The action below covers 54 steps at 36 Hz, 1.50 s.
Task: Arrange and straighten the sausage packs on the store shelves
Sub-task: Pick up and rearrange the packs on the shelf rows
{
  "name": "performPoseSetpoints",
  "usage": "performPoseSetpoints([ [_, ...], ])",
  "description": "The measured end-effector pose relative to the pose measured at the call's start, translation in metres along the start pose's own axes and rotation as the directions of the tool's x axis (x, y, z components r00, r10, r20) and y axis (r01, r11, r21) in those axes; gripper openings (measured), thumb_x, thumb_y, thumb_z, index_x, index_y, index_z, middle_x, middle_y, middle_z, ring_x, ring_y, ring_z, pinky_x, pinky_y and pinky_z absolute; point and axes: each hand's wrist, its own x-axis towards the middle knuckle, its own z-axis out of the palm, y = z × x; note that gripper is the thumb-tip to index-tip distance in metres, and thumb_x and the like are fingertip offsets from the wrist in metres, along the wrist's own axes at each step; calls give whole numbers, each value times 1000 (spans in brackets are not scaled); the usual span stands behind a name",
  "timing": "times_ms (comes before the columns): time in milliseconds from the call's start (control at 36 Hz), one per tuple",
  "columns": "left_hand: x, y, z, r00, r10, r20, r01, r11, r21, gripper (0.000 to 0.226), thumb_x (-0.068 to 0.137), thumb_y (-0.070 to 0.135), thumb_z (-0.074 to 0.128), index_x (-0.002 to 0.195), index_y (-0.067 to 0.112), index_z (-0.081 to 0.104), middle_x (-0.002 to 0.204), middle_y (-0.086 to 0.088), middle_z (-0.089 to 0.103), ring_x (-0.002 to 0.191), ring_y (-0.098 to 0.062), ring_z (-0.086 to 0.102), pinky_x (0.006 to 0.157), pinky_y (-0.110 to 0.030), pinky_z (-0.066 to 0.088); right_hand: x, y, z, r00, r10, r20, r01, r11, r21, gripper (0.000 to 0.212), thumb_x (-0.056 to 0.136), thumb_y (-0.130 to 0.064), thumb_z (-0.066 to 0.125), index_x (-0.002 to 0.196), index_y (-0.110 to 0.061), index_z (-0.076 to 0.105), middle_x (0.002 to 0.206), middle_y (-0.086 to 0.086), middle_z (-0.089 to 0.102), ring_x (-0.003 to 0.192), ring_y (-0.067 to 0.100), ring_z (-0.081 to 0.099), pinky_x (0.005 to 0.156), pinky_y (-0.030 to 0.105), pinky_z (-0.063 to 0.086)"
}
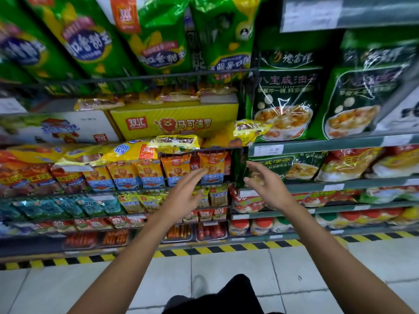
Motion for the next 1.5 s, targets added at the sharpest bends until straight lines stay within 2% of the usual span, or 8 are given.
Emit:
performPoseSetpoints([
  [278, 45, 9, 2, 984, 175, -44, -177, 984, -25, 67, 107, 30, 49, 161, 40, 10, 167, 25, 4, 152, 6, 4, 122, -25, 14, 22, -20, -3, 976, 46, -213, 2, 976, 220, 58, 98, -28, 65, 151, -18, 43, 145, -6, 54, 132, 9, 51, 111, 38, 46],
  [444, 57, 35, 9, 979, 172, -110, -184, 976, -116, 72, 105, 30, 52, 161, 42, 7, 165, 30, -6, 146, 16, -4, 115, -15, 9, 42, -25, 1, 941, 123, -316, -16, 947, 322, 65, 96, -26, 68, 152, -9, 40, 136, -3, 59, 124, 9, 56, 93, 7, 47],
  [583, 69, 48, 13, 965, 147, -218, -181, 972, -148, 81, 102, 23, 58, 162, 37, 6, 166, 24, -9, 147, 16, -2, 105, 2, 11, 50, -16, -2, 938, 172, -302, -8, 879, 476, 78, 95, -16, 69, 158, -14, 25, 144, 1, 52, 132, 15, 53, 106, 30, 49],
  [750, 92, 64, 12, 936, 97, -338, -137, 986, -97, 87, 100, 17, 62, 163, 30, 4, 169, 13, -3, 155, -3, -6, 117, -8, -7, 63, -17, -13, 954, 159, -254, 24, 805, 593, 65, 92, 0, 69, 149, -9, 38, 127, 15, 60, 117, 13, 63, 96, 20, 54],
  [972, 130, 83, 17, 886, -64, -459, -14, 986, -165, 85, 90, 16, 74, 159, 26, 25, 160, 3, 31, 147, 0, 18, 122, -29, 21, 79, -18, -19, 973, 1, -231, 137, 805, 577, 52, 87, 15, 66, 124, -20, 54, 105, 26, 61, 102, 32, 61, 84, 28, 57],
  [1056, 134, 88, 19, 855, -107, -508, 10, 982, -189, 80, 86, 14, 79, 154, 18, 37, 153, -2, 42, 144, -10, 31, 116, -18, 23, 84, -20, -22, 979, 6, -204, 124, 779, 614, 50, 86, 14, 67, 127, -11, 54, 108, -3, 69, 100, 1, 68, 84, 15, 52],
  [1306, 124, 112, 5, 653, -51, -756, -50, 993, -111, 60, 66, -13, 85, 122, -12, 65, 118, 5, 50, 114, 23, 34, 91, 11, 24, 83, -24, -28, 968, -60, -243, 202, 762, 615, 55, 89, -6, 75, 140, -17, 54, 123, 1, 69, 111, 15, 65, 96, 28, 54],
  [1500, 110, 125, -9, 669, -65, -740, -199, 944, -262, 50, 72, -8, 85, 118, 8, 72, 118, 10, 68, 107, 1, 63, 87, -21, 56, 73, -21, -42, 959, -69, -275, 236, 733, 638, 56, 88, -12, 78, 139, -19, 56, 130, -2, 66, 117, 7, 63, 101, 27, 52],
])
